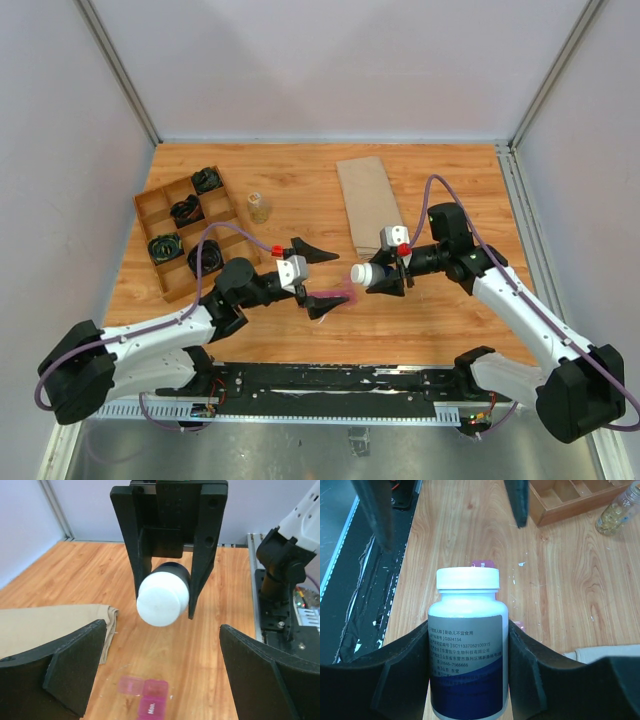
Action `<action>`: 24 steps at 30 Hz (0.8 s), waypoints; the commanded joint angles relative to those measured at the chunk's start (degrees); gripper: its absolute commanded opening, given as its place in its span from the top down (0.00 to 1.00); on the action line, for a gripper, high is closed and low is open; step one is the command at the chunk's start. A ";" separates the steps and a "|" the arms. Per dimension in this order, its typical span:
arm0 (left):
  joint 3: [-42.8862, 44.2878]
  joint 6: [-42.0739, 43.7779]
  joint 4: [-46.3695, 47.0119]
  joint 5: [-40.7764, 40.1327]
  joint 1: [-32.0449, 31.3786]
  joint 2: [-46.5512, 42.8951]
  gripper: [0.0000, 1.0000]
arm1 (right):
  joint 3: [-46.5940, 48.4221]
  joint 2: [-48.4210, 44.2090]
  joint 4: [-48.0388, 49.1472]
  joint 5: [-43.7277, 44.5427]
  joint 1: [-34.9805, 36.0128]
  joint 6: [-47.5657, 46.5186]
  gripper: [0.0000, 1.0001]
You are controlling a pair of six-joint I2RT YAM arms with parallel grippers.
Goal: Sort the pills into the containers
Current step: Unscrew the lid of the pill bottle.
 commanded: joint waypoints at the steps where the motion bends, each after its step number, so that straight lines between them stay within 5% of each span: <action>1: 3.26 6.25 5.46 6.88 1.41 4.57 0.03 | 0.50 -0.93 -1.41 -2.68 -0.62 -2.66 0.99; 10: 7.05 6.66 5.40 7.39 1.41 10.58 0.18 | 0.38 -0.79 -1.65 -3.18 -0.62 -3.14 0.99; 14: 7.58 5.50 6.36 6.09 1.41 11.71 0.32 | 0.43 -0.78 -1.68 -3.25 -0.62 -3.11 0.99; 24: 8.67 4.53 6.43 6.12 1.41 13.24 0.40 | 0.43 -0.92 -1.75 -3.41 -0.62 -3.05 0.99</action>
